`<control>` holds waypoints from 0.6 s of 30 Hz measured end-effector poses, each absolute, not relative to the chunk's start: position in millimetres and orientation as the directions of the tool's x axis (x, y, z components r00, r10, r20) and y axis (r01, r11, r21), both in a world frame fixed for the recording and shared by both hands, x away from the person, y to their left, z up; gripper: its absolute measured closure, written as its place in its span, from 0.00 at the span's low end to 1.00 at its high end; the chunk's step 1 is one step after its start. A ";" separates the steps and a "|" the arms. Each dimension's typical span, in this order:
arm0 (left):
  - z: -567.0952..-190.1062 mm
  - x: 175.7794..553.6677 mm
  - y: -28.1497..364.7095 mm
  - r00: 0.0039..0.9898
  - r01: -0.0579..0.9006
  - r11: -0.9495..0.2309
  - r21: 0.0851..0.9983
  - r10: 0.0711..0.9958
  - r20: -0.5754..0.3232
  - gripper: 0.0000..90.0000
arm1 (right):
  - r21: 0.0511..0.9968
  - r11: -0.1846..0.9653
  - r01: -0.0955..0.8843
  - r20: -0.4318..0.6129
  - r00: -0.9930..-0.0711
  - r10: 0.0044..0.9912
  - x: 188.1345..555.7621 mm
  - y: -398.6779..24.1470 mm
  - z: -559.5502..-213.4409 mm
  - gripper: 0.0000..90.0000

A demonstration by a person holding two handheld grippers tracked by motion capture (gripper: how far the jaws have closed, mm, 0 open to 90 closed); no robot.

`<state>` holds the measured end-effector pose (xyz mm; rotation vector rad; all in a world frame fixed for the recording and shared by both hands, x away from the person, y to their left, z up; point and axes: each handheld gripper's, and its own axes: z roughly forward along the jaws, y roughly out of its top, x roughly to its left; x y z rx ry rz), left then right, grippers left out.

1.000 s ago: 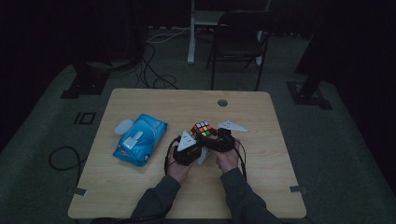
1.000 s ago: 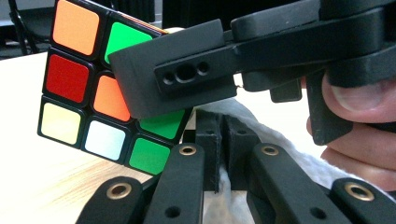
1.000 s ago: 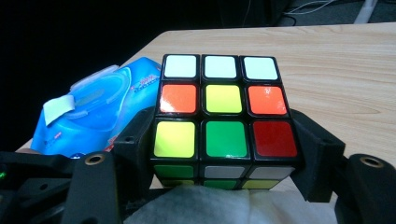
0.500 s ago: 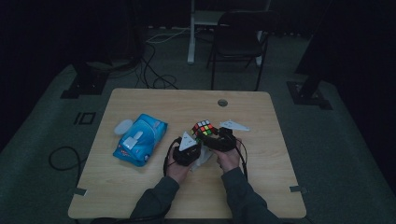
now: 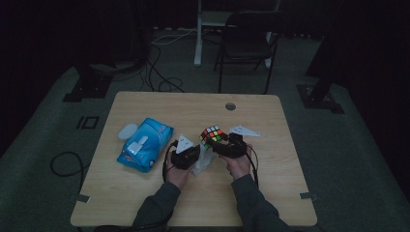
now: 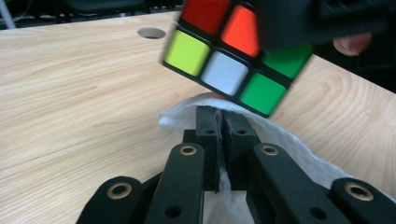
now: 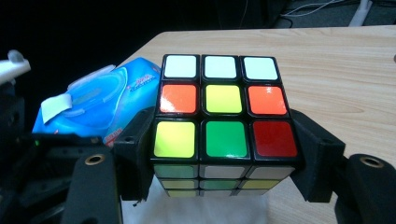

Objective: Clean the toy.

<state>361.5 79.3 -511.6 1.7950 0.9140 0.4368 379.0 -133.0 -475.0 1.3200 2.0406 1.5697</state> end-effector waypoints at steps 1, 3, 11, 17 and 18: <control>-511.0 361.8 81.5 0.640 0.383 -0.178 0.906 0.759 -0.121 0.97 | 0.865 0.016 0.501 0.311 -0.561 0.767 378.9 -132.9 -475.4 0.38; -509.9 362.6 85.6 0.633 0.383 -0.176 0.907 0.765 -0.119 0.97 | 0.863 0.022 0.504 0.308 -0.562 0.768 378.7 -133.1 -476.0 0.38; -507.0 364.5 95.8 0.617 0.381 -0.181 0.907 0.780 -0.104 0.97 | 0.865 0.073 0.497 0.261 -0.569 0.780 378.2 -134.1 -477.8 0.38; -504.5 364.4 100.2 0.613 0.374 -0.193 0.907 0.785 -0.086 0.97 | 0.864 0.111 0.491 0.224 -0.573 0.789 377.5 -135.2 -480.0 0.38; -503.5 364.2 101.9 0.613 0.370 -0.199 0.907 0.786 -0.078 0.97 | 0.863 0.118 0.491 0.216 -0.571 0.792 377.3 -135.7 -480.6 0.38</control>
